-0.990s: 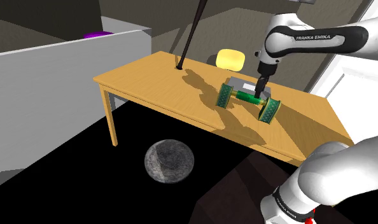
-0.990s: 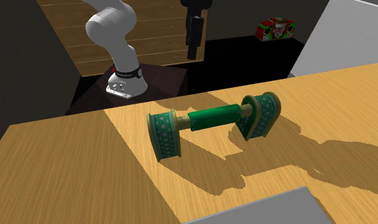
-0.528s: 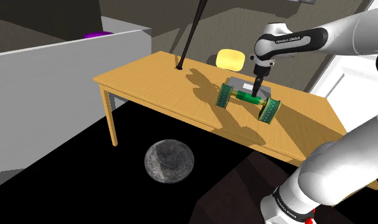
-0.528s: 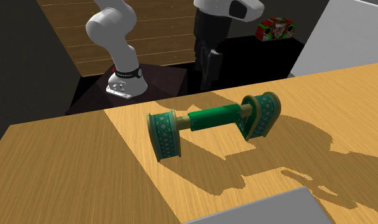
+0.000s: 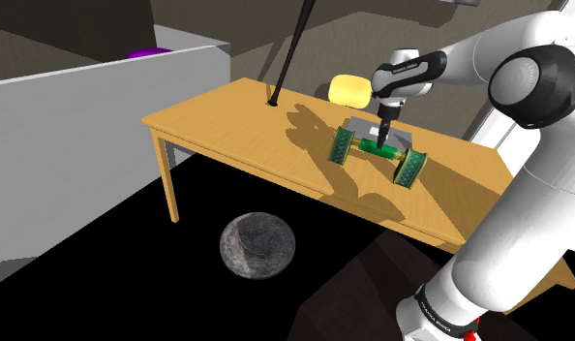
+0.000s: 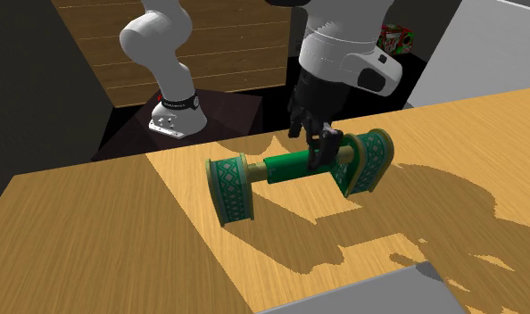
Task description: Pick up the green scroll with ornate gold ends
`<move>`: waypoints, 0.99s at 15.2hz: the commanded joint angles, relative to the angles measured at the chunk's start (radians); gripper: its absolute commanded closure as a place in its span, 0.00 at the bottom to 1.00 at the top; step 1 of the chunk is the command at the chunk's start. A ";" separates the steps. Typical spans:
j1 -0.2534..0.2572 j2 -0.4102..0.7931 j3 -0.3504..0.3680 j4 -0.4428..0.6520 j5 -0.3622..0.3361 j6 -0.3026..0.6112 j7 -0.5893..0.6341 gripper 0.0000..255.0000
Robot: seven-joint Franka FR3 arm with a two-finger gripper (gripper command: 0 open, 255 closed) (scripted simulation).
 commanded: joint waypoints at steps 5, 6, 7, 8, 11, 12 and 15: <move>-0.007 0.050 0.002 -0.031 0.026 0.075 -0.016 0.00; -0.008 0.054 0.003 -0.034 0.028 0.082 -0.017 0.00; -0.008 0.054 0.003 -0.035 0.028 0.082 -0.017 0.00; -0.008 0.055 0.003 -0.034 0.029 0.083 -0.017 1.00; -0.008 0.055 0.003 -0.034 0.029 0.084 -0.017 1.00; -0.008 0.055 0.003 -0.034 0.029 0.084 -0.018 1.00; -0.008 0.055 0.003 -0.035 0.029 0.084 -0.017 1.00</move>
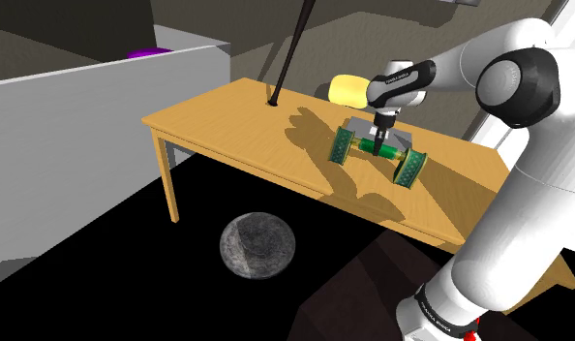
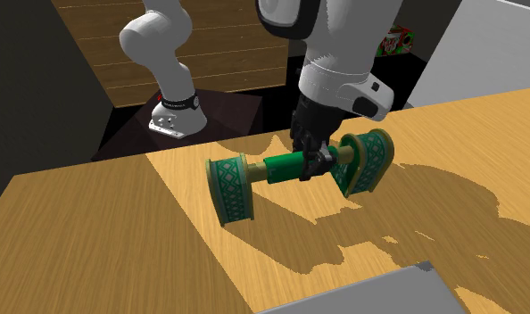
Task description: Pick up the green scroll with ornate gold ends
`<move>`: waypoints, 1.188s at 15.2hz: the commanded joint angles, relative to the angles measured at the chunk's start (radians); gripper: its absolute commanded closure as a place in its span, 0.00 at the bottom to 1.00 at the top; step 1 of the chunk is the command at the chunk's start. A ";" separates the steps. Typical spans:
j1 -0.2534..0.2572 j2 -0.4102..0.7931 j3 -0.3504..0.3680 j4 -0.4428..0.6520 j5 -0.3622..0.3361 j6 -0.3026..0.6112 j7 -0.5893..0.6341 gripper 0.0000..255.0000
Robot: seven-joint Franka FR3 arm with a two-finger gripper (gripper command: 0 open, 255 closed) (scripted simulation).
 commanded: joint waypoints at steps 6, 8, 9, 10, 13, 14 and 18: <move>0.004 -0.024 -0.002 0.028 -0.013 -0.051 0.006 1.00; 0.006 -0.035 -0.002 0.044 -0.018 -0.076 0.008 1.00; 0.006 -0.040 -0.002 0.052 -0.021 -0.089 0.009 1.00; 0.007 -0.045 -0.002 0.060 -0.023 -0.102 0.010 1.00; 0.009 -0.059 -0.003 0.087 -0.030 -0.140 0.011 1.00; 0.009 -0.063 -0.003 0.096 -0.031 -0.153 0.012 1.00; 0.011 -0.074 -0.002 0.127 -0.036 -0.194 0.012 1.00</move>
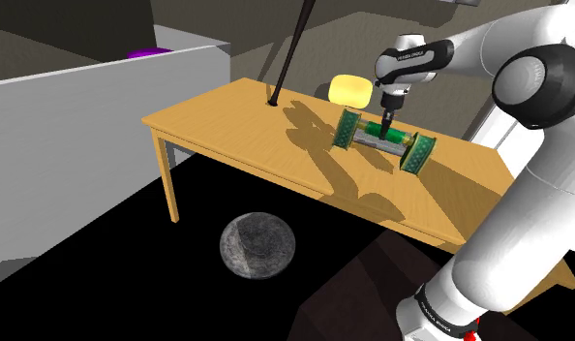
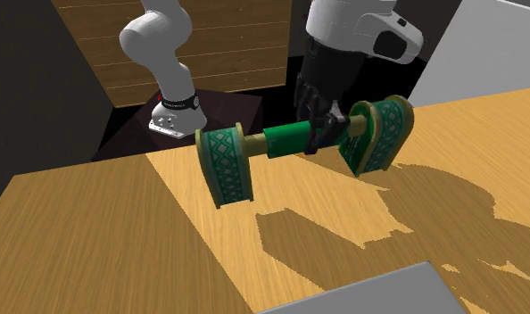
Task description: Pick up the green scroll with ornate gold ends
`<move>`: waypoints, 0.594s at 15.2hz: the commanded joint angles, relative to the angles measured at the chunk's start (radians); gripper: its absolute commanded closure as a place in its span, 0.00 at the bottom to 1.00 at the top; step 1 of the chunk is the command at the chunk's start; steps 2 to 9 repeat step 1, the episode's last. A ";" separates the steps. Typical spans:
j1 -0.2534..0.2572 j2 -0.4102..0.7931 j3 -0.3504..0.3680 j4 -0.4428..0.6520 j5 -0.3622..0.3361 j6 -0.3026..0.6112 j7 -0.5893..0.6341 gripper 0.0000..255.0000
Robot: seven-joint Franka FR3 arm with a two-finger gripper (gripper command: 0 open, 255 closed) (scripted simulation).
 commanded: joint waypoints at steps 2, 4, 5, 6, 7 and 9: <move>0.000 -0.004 0.000 0.006 -0.002 -0.007 0.000 1.00; 0.000 -0.004 0.000 0.006 -0.002 -0.007 0.000 1.00; 0.000 -0.004 0.000 0.006 -0.002 -0.007 0.000 1.00; 0.000 -0.004 0.000 0.006 -0.002 -0.007 0.000 1.00; 0.000 -0.004 0.000 0.006 -0.002 -0.007 0.000 1.00; 0.000 -0.004 0.000 0.006 -0.002 -0.007 0.000 1.00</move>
